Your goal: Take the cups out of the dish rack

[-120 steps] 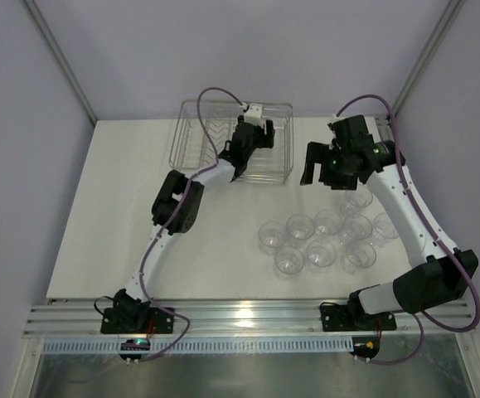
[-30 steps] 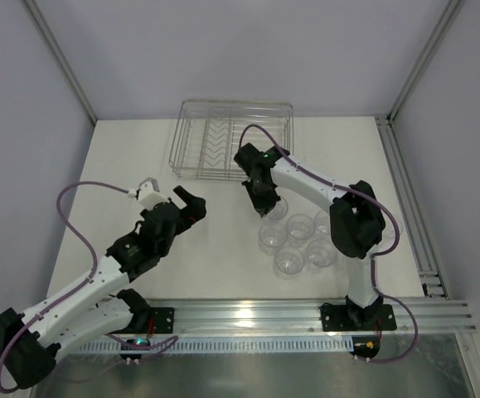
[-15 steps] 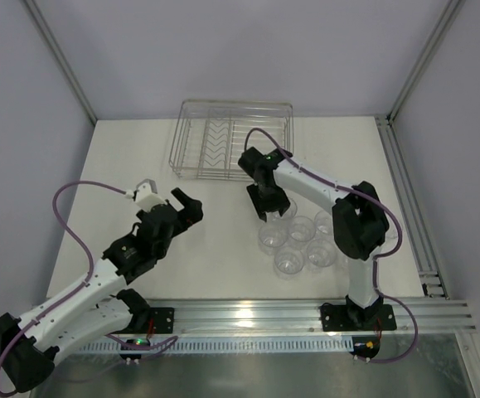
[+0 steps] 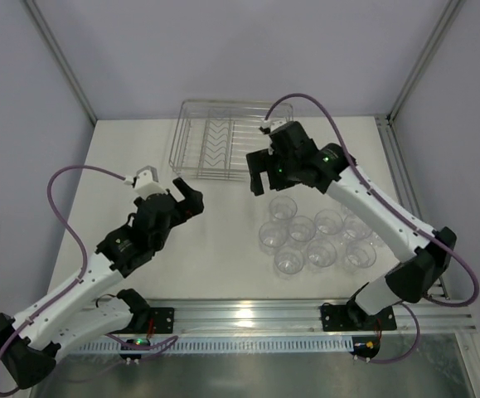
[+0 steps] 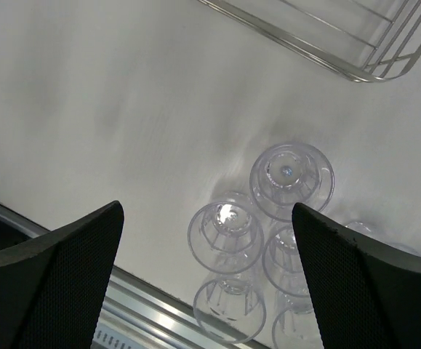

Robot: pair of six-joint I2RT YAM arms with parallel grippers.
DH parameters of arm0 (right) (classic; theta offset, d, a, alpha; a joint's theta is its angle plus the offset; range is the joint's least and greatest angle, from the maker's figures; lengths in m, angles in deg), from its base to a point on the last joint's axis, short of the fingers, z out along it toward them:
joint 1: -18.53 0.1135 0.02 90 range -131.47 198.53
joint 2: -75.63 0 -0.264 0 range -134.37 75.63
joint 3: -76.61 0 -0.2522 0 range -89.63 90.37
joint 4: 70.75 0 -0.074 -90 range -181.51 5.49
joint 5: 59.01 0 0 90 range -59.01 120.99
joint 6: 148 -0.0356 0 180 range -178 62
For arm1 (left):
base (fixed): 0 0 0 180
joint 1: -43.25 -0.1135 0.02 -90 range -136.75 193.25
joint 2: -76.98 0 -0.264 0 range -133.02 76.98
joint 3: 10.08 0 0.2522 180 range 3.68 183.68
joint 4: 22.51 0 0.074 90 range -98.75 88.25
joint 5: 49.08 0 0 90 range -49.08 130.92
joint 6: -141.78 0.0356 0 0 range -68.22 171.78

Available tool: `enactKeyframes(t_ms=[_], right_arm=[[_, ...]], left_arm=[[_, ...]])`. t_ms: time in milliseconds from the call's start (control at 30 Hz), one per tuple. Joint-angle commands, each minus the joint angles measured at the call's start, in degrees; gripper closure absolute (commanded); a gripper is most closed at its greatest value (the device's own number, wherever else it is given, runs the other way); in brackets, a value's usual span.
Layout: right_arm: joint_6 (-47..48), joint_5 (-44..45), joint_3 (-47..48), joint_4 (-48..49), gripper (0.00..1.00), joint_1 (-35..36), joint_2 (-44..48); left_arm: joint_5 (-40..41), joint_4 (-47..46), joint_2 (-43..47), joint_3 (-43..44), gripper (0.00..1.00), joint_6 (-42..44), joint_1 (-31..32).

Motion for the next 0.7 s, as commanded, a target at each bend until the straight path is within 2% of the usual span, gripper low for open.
enactKeyframes(t_ms=[0,67,233,367,500,667], right_arm=[[-2.5,0.3,2.3,-1.4,0.00,0.1,5.5],[-4.3,2.5,0.9,-3.4,0.01,0.1,7.8],[-7.3,6.2,-5.9,-3.5,0.00,0.2,23.4],[-8.3,7.9,-4.9,-7.7,0.00,0.2,30.7],[-8.4,7.6,-0.8,-10.9,0.00,0.1,35.2],[-9.6,6.4,-0.1,-11.6,0.00,0.1,37.1]], left_arm=[[0.9,3.0,1.4,1.9,0.00,2.2,-0.1],[0.4,3.1,2.3,1.4,0.00,2.5,-0.1],[-0.1,6.1,4.6,0.7,0.00,3.0,-0.1],[-0.2,8.1,6.2,-0.2,0.00,2.6,-0.1],[-0.4,7.1,7.9,-2.3,0.00,2.4,-0.1],[-0.9,6.3,8.3,-3.1,0.00,2.1,-0.1]])
